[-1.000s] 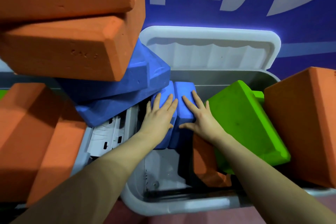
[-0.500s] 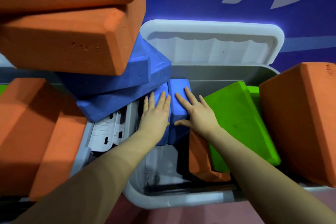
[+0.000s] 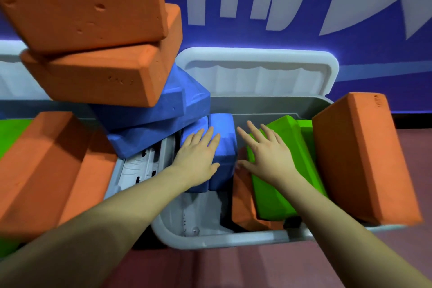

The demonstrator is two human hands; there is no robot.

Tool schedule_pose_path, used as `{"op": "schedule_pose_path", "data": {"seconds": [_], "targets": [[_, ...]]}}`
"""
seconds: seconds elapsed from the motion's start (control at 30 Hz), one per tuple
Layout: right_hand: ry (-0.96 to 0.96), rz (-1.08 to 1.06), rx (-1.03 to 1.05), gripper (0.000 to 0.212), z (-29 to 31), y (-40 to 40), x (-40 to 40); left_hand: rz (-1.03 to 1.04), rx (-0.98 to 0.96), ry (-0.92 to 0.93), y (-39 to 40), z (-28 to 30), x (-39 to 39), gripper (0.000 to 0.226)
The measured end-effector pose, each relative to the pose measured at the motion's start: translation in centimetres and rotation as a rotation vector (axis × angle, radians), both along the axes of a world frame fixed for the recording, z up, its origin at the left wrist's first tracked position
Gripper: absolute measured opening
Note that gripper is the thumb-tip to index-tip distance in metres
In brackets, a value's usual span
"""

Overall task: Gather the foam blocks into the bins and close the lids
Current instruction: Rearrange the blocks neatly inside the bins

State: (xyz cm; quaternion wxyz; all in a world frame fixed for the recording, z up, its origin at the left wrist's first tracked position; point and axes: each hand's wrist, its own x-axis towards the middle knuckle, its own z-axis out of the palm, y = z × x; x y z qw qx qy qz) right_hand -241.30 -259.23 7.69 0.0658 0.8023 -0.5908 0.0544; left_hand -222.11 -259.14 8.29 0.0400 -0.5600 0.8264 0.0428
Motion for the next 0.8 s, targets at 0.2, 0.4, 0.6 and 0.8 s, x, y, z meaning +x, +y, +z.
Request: {"op": "schedule_pose_path", "data": {"seconds": [0.2,0.4,0.6,0.8], "targets": [[-0.014,-0.105,-0.174,0.074,1.3,4.3,-5.6,-0.119,-0.052,0.048,1.6,3.3,-4.1,0.066],[-0.061,-0.301,0.118,0.09,-1.0,5.8,-6.4,-0.125,-0.067,0.075,2.5,3.0,-8.3,0.057],[-0.366,-0.188,0.064,0.077,-0.7,6.6,-6.2,-0.077,-0.068,0.037,1.7,3.0,-8.0,0.058],[-0.467,-0.146,0.089,0.061,-1.3,7.4,-5.6,-0.11,-0.078,0.055,1.8,2.0,-7.1,0.057]]}}
